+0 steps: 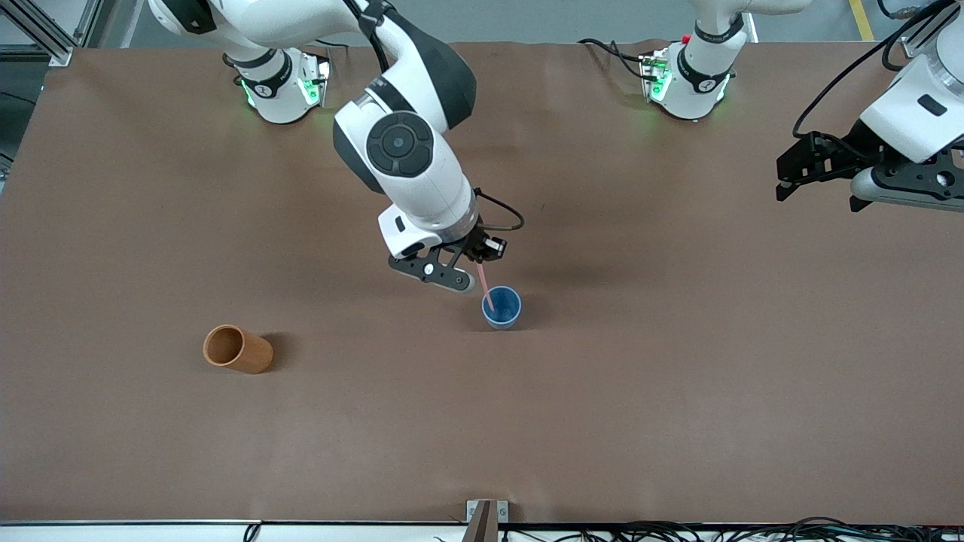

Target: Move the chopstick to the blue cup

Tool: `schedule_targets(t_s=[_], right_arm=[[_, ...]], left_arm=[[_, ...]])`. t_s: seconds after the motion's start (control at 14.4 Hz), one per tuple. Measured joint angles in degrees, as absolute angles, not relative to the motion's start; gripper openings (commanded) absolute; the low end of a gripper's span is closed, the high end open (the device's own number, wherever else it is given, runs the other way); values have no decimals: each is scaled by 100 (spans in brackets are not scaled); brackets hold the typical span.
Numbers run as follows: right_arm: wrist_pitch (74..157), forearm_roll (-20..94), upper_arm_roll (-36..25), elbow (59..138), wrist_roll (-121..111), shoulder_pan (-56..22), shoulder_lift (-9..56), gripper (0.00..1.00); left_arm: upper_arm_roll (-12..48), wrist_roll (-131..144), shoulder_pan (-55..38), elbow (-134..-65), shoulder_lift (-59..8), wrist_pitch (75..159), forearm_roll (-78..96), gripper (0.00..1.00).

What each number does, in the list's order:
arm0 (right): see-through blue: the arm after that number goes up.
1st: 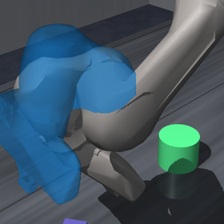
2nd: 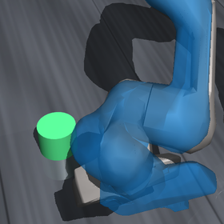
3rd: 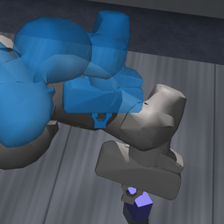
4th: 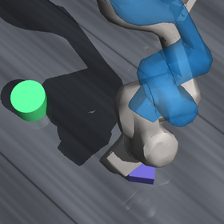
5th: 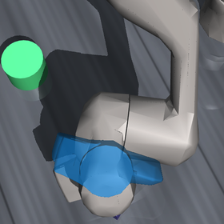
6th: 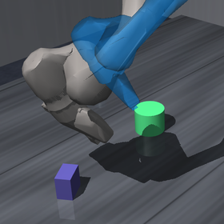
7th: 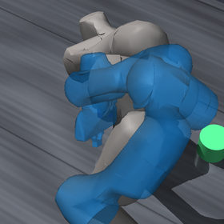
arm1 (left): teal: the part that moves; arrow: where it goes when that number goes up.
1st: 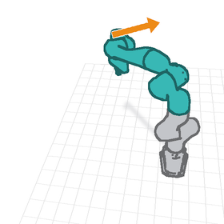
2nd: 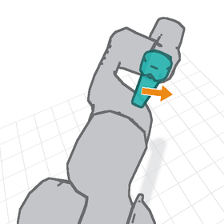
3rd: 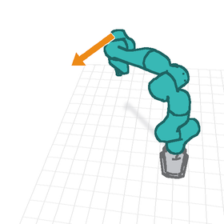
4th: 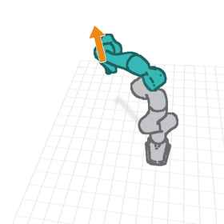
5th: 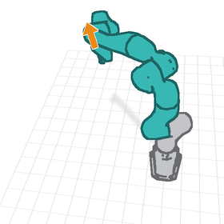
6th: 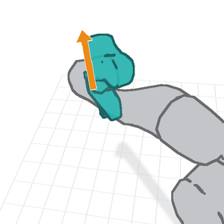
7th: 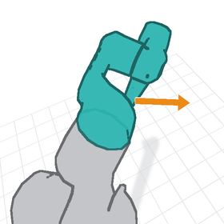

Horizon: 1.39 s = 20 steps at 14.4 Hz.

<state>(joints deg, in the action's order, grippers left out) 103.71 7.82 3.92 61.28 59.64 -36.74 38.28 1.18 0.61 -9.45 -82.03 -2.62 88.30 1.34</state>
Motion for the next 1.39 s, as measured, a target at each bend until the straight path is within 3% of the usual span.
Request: schedule_targets(t_s=[0.28,0.35,0.49,0.56,0.97,1.18,1.39], right_arm=[[10513,782,387,6144,5996,-3673,4009,23],[10629,782,386,6160,6003,-3672,4048,37],[10788,782,377,6209,6006,-3658,4096,86],[10807,782,372,6219,6005,-3642,4097,97],[10587,778,278,6115,5869,-3254,3787,100],[9661,778,247,6091,4942,-2489,3126,100],[9296,743,230,6402,4038,-1594,2464,100]], left_arm=[[116,61,-944,-8205,-262,8822,135,100],[116,61,-944,-8206,-262,8822,135,100],[116,61,-944,-8206,-262,8822,135,100],[116,61,-944,-8206,-262,8822,135,100],[115,61,-943,-8207,-262,8790,139,100],[112,61,-937,-8208,-262,8789,140,100],[109,61,-895,-8208,-262,8788,140,100]])
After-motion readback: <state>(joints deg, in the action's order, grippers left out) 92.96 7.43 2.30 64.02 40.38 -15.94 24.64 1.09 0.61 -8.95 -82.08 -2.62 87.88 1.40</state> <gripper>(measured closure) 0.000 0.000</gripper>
